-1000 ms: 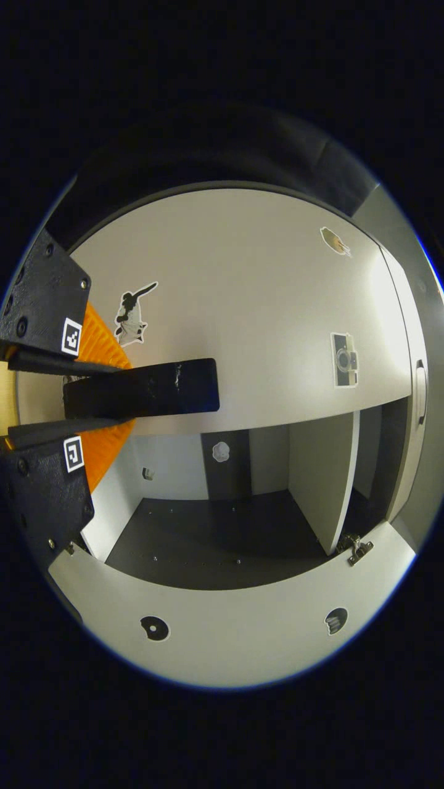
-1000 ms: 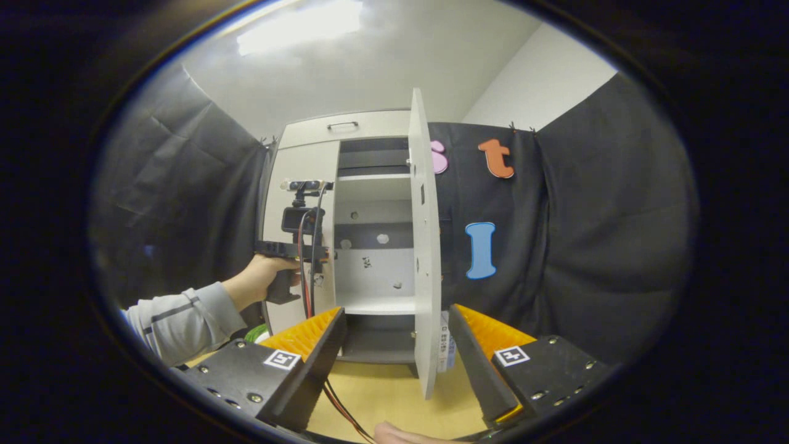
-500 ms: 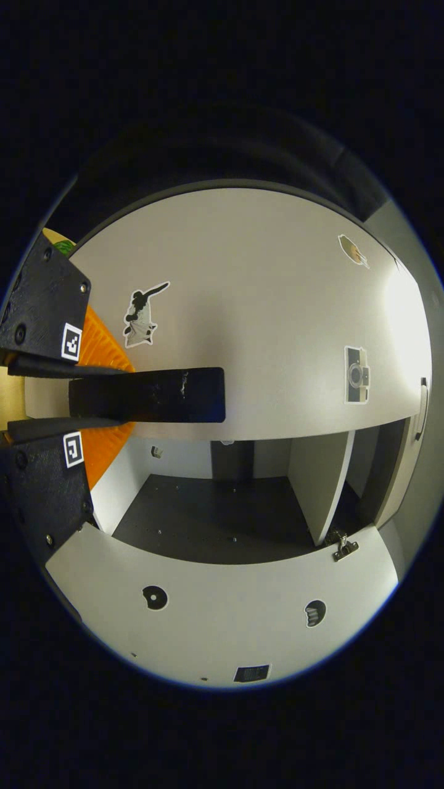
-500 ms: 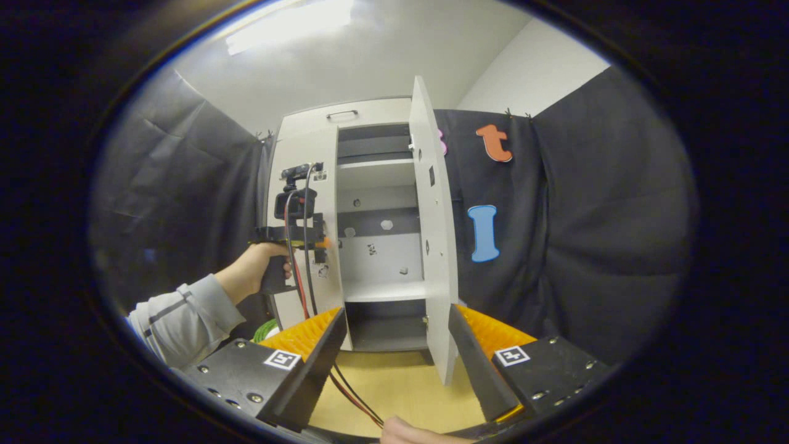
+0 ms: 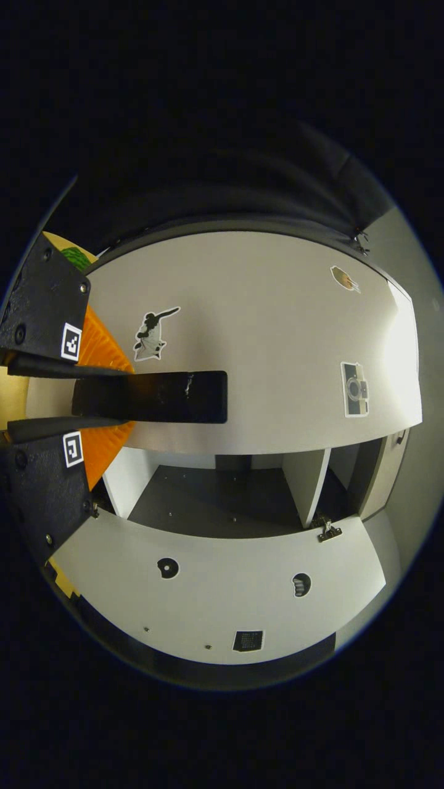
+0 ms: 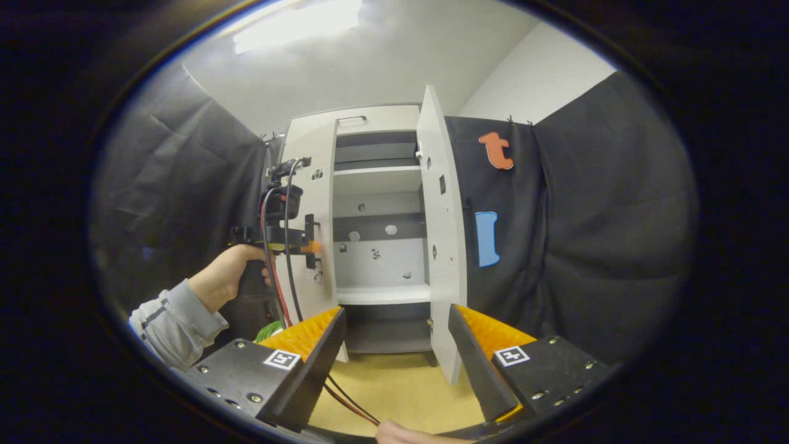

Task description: Open the right door of the double-door shoe cabinet with the right hand, and open the left door with the left hand.

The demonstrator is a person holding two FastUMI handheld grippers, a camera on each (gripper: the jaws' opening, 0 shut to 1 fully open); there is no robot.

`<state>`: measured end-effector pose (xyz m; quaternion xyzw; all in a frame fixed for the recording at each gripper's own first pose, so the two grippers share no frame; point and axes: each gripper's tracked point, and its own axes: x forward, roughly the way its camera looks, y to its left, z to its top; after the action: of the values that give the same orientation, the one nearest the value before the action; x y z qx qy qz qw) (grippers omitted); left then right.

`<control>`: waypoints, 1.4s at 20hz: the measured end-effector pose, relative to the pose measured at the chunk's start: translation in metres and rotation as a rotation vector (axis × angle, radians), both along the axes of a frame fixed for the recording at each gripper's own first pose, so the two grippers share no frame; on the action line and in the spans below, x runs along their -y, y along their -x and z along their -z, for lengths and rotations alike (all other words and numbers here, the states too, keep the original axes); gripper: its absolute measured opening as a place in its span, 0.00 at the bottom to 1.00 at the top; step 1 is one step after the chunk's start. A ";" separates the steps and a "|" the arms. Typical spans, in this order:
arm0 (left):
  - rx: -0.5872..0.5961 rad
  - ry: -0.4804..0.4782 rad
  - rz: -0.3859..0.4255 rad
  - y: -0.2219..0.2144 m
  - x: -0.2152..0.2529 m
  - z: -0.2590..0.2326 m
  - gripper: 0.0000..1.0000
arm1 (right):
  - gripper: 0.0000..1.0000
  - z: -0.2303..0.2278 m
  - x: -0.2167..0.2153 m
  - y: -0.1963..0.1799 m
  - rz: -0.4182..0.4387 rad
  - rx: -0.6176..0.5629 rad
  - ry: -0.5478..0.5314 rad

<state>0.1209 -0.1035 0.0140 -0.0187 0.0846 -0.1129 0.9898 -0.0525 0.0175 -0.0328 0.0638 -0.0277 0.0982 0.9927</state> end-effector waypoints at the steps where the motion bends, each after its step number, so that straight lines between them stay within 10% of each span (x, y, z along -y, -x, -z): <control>1: 0.000 -0.001 0.002 0.001 -0.001 0.000 0.28 | 0.99 0.001 -0.002 0.001 -0.007 -0.004 0.001; 28: 0.026 0.026 -0.030 0.044 -0.044 0.006 0.27 | 0.99 0.012 -0.010 0.006 -0.044 -0.033 0.036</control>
<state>0.0774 -0.0594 0.0084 -0.0313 0.0701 -0.0996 0.9921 -0.0588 0.0279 -0.0449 0.0480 -0.0084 0.1193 0.9917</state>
